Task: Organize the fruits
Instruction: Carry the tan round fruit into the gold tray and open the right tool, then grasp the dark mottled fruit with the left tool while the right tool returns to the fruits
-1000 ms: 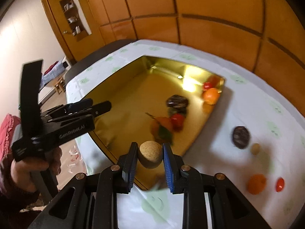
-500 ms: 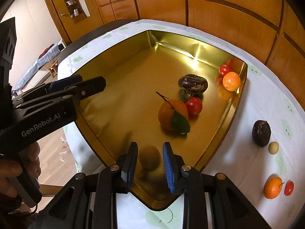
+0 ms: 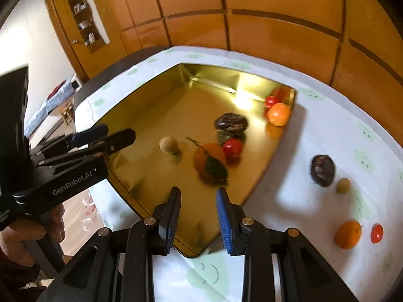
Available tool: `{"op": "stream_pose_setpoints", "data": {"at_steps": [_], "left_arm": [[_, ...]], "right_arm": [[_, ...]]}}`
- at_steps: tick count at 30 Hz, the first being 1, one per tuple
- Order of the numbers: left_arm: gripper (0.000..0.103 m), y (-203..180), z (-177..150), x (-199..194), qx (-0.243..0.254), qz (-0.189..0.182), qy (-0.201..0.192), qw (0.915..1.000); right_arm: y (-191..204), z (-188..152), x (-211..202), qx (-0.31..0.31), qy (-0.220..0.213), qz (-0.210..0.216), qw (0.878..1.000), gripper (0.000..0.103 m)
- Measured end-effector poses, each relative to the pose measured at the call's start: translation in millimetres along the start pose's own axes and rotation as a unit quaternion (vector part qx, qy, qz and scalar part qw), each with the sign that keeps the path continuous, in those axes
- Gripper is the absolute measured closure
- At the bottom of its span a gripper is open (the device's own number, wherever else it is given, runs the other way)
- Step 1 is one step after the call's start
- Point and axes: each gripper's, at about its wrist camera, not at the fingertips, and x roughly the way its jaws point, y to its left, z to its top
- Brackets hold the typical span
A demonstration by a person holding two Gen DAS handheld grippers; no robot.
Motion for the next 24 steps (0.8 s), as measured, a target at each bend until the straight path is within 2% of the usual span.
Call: {"op": "stream_pose_setpoints", "data": {"at_steps": [8, 16, 24], "left_arm": [[0.046, -11.5, -2.0, -4.5, 0.014, -0.005, 0.000, 0.9999], [0.046, -25.5, -3.0, -5.5, 0.032, -0.013, 0.004, 0.9994], [0.046, -45.4, -2.3, -6.0, 0.063, -0.037, 0.011, 0.9972]], "right_arm": [[-36.4, -11.1, -31.6, 0.032, -0.022, -0.035, 0.999, 0.074], [-87.6, -28.0, -56.2, 0.068, -0.026, -0.083, 0.994, 0.074], [-143.8, -43.3, -81.5, 0.094, -0.025, -0.136, 0.986, 0.074]]}}
